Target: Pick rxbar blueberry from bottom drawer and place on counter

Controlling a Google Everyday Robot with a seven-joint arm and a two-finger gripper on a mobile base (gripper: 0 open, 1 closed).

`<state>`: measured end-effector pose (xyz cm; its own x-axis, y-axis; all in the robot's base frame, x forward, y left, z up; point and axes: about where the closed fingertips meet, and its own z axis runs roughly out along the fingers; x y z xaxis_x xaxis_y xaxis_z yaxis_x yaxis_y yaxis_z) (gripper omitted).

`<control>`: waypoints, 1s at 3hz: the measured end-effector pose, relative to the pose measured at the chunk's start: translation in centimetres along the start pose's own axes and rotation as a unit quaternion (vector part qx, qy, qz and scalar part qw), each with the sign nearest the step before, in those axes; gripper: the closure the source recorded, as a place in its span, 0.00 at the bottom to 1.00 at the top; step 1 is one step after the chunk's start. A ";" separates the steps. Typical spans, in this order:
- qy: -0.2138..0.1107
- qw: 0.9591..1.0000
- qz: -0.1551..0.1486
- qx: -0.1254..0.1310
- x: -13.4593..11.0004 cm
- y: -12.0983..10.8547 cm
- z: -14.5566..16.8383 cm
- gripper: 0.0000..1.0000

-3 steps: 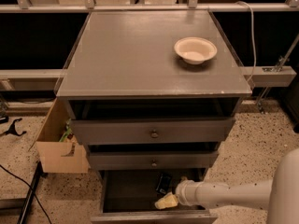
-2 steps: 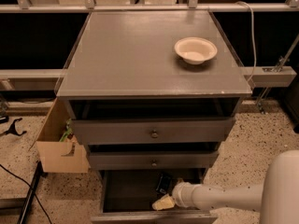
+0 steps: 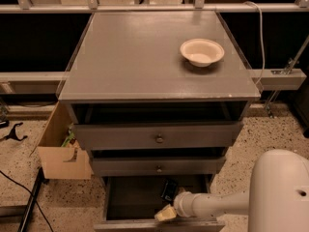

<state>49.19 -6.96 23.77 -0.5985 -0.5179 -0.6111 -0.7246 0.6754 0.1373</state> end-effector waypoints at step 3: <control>-0.101 0.990 0.063 0.074 1.4 -2.3 3.7 0.00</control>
Offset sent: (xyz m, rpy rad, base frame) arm 0.0256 -0.0153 -0.0385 0.1210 -0.1605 -0.2097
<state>51.32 -7.31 19.68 -0.5887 -0.3194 -0.7426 -0.5823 0.8048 0.1155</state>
